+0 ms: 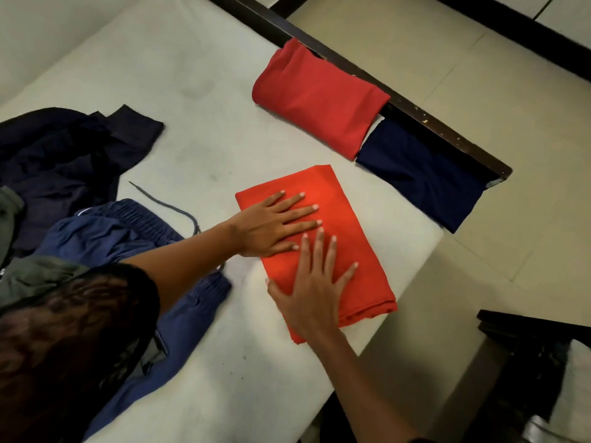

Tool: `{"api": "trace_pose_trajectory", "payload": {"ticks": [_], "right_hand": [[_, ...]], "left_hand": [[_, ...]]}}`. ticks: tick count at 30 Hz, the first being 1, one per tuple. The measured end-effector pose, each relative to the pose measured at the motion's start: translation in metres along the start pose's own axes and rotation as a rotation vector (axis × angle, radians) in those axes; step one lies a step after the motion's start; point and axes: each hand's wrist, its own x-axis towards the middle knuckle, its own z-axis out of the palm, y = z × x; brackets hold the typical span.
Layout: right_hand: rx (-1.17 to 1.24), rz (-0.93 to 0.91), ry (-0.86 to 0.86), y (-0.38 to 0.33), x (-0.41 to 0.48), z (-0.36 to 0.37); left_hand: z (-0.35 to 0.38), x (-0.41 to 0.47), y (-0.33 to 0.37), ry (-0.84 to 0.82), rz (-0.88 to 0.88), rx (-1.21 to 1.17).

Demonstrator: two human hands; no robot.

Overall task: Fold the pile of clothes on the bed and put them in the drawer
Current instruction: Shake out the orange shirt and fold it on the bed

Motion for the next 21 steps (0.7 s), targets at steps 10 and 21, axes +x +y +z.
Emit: {"api": "trace_pose_trajectory", "payload": {"ticks": [10,21], "right_hand": [[-0.062,0.088,0.058,0.0,-0.039,0.019],[-0.06,0.17,-0.16,-0.018,-0.008,-0.013]], "left_hand": [[0.014,-0.026,-0.021,-0.036,0.025,-0.018],[-0.014,0.009,-0.044,0.115,0.205,0.088]]}}
